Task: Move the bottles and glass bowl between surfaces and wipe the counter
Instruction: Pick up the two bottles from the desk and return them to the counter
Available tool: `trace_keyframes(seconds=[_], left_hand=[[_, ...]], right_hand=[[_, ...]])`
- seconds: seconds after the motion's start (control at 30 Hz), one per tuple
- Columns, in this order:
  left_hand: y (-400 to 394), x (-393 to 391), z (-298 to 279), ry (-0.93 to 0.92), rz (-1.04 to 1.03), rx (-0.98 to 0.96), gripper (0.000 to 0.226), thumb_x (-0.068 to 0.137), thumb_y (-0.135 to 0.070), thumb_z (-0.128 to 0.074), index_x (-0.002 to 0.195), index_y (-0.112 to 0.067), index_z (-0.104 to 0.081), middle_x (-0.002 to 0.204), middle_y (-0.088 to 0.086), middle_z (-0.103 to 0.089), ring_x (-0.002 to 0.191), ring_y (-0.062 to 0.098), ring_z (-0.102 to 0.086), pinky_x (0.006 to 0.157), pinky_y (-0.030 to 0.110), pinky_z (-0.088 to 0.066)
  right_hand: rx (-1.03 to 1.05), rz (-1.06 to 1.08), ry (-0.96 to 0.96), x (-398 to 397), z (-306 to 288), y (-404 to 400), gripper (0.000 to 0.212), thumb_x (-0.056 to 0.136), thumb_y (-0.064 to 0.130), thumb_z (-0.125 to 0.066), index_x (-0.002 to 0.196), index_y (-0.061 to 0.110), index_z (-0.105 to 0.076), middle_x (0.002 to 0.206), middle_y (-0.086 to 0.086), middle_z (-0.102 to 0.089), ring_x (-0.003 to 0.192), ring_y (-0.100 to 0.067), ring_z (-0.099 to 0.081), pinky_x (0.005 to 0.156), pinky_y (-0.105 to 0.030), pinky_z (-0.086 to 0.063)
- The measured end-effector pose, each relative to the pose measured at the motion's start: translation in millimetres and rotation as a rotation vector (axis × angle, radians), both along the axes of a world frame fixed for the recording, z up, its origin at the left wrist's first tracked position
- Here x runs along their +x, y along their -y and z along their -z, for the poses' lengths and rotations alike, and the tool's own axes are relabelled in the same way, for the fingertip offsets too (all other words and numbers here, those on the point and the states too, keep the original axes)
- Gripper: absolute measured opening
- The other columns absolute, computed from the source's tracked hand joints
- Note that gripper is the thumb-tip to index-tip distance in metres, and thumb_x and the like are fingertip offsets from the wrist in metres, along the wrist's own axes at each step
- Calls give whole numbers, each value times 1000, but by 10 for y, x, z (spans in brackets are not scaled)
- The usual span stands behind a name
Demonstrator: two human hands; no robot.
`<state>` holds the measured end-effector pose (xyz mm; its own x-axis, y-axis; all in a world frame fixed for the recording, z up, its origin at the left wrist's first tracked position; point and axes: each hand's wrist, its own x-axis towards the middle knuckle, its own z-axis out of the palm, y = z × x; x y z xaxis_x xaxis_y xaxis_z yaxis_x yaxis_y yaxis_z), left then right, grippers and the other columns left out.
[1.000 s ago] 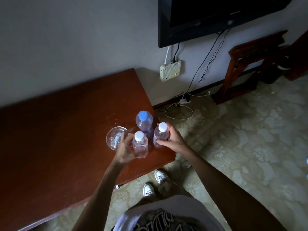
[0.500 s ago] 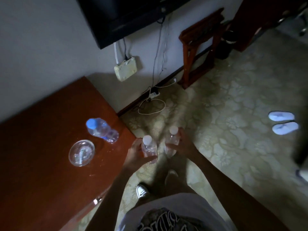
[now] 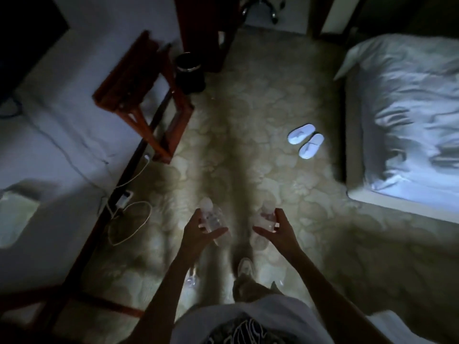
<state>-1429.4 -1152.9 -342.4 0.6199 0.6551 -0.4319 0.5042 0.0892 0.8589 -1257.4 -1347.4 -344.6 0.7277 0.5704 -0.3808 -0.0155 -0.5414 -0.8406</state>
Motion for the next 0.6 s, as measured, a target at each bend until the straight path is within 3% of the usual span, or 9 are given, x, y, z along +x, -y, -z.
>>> trace_keyframes(seconds=[0.13,0.23,0.3,0.37,0.43,0.53,0.6], left_hand=[[-234,1040,-113,-1,79,48,80,51,-42,-94,120,-18,-59,105,-2,-70,95,14,-70,76,23,-57],[-577,1719,-89,5,113,34,74,56,-32,-93,119,-11,-60,105,2,-70,97,19,-70,78,28,-59],[-1276,2880,196,-27,147,16,82,49,-44,-94,118,-14,-60,107,3,-70,99,18,-70,83,33,-60],[-1420,3061,183,-18,165,2,94,36,-65,-89,114,-20,-61,107,1,-71,98,17,-70,86,38,-60],[-1507,3172,297,-14,162,-11,102,33,-69,-87,116,-17,-61,108,2,-72,99,19,-71,88,44,-59],[-1605,3418,269,-7,143,26,99,42,-56,-92,125,-12,-57,115,5,-69,105,24,-68,90,47,-58],[-2008,4133,165,-28,168,31,85,56,-36,-93,129,-13,-55,118,5,-67,109,23,-66,92,43,-57]], right_hand=[[39,98,-8,898,-117,-139,55,69,28,-86,112,21,-53,108,8,-65,92,0,-66,81,-26,-55],[91,179,-13,1449,-115,-426,54,70,27,-84,113,22,-54,109,8,-65,95,-3,-67,81,-26,-55],[79,247,-9,2490,170,-1030,52,70,28,-84,112,25,-54,108,7,-65,95,-5,-66,79,-25,-54],[97,220,-10,2558,123,-1156,51,69,31,-85,108,33,-53,107,8,-65,96,-5,-66,79,-26,-54],[76,224,-10,2647,183,-1233,52,66,35,-85,106,40,-51,108,9,-65,98,-6,-65,82,-29,-56],[86,207,4,2833,183,-1371,53,65,39,-85,104,43,-50,109,9,-65,99,-7,-64,84,-35,-58],[40,238,2,3467,116,-1727,56,63,45,-84,107,40,-50,108,12,-63,100,-7,-63,87,-39,-57]])
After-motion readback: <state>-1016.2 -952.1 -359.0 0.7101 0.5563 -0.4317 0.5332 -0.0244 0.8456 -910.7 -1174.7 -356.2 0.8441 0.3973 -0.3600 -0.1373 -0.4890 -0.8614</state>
